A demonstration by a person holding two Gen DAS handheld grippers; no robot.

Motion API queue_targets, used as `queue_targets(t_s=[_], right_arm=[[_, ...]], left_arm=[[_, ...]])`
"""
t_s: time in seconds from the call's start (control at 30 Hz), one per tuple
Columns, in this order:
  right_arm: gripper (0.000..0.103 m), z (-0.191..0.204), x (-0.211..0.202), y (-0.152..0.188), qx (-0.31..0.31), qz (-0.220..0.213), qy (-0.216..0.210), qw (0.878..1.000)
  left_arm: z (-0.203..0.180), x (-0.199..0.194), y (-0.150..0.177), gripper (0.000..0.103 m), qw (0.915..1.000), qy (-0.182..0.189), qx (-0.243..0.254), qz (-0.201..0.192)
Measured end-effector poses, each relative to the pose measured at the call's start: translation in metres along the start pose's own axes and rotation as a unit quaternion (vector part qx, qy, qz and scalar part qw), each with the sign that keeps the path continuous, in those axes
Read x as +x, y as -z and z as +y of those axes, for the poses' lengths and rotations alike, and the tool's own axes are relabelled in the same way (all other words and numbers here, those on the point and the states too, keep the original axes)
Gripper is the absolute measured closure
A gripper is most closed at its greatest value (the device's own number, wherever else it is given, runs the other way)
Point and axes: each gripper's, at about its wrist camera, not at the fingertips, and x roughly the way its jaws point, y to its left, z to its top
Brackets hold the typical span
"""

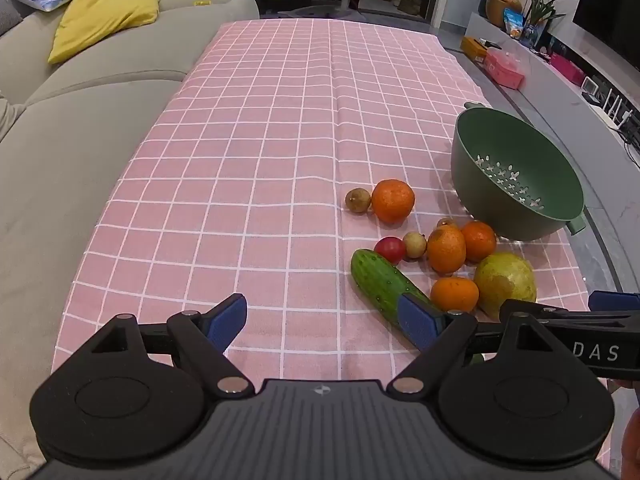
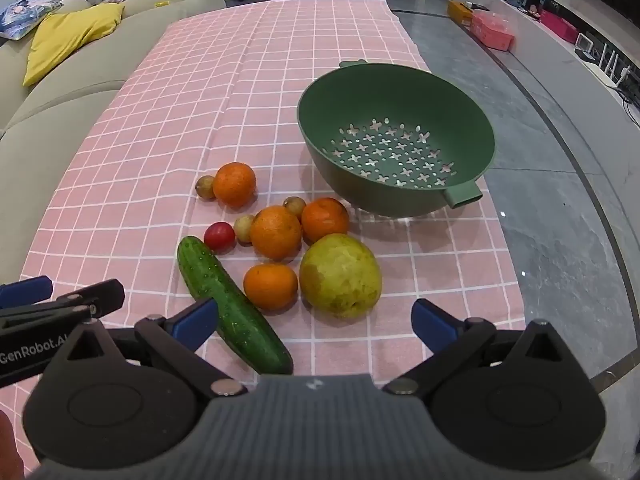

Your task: Organize fruits

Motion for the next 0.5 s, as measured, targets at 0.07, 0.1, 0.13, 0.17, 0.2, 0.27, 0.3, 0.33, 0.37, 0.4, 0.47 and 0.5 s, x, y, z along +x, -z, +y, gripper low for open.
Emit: queue_targets(t_s=[0.07,0.1,0.13,0.17,0.2,0.27,0.3,0.33,0.37,0.4,0.47,0.5], right_arm=[[0.004,0.0006,0.0005,-0.0007,-0.002,0.000,0.000,1.000],[0.004,0.0006,0.0005,-0.0011,-0.004,0.000,-0.001,1.000],[0.004,0.0005,0.0005,-0.0016,-0.005,-0.001,-0.002,1.000],[0.004,0.0030,0.0000,0.0011,-0.006,-0.002,0.000,1.000],[0.004,0.0023,-0.0003,0.0010,-0.008,-0.003,0.000,1.000],[0.004,0.0002,-0.0006,0.0006,-0.009,-0.005,0.000,1.000],[0.004,0.0072,-0.0007,-0.0007,-0.011,-0.004,0.008,1.000],[0.004,0.0059,-0.0010,-0.0007,-0.011,-0.004,0.009,1.000],[0.004,0.0043,-0.0013,-0.0005,-0.012,-0.005,0.009,1.000],[0.004,0.0026,-0.0016,-0.0004,-0.012,-0.005,0.009,1.000],[0.004,0.0013,0.0000,0.0005,-0.008,-0.004,0.009,1.000],[0.004,0.0010,-0.0002,0.0005,-0.008,-0.004,0.008,1.000]], left_arm=[[-0.0005,0.0001,-0.0002,0.003,1.0000,-0.002,0.000,-0.002],[-0.0009,0.0002,-0.0004,0.003,1.0000,-0.003,0.000,-0.002],[0.0007,-0.0009,0.0008,0.003,1.0000,0.007,-0.002,-0.003],[0.0007,-0.0011,0.0010,0.004,1.0000,0.006,-0.002,-0.003],[0.0007,-0.0012,0.0010,0.003,1.0000,0.006,-0.001,-0.004],[0.0004,-0.0011,0.0011,0.003,1.0000,0.007,-0.001,-0.004],[0.0007,-0.0011,-0.0001,0.003,1.0000,0.007,-0.003,-0.003],[0.0007,-0.0010,0.0001,0.003,1.0000,0.007,-0.003,-0.003],[0.0007,-0.0011,0.0000,0.003,1.0000,0.007,-0.002,-0.003],[0.0006,-0.0012,-0.0002,0.003,1.0000,0.006,-0.001,-0.004],[0.0013,-0.0017,0.0001,0.003,1.0000,0.005,0.000,-0.004],[0.0012,-0.0021,0.0006,0.003,1.0000,0.004,0.000,-0.004]])
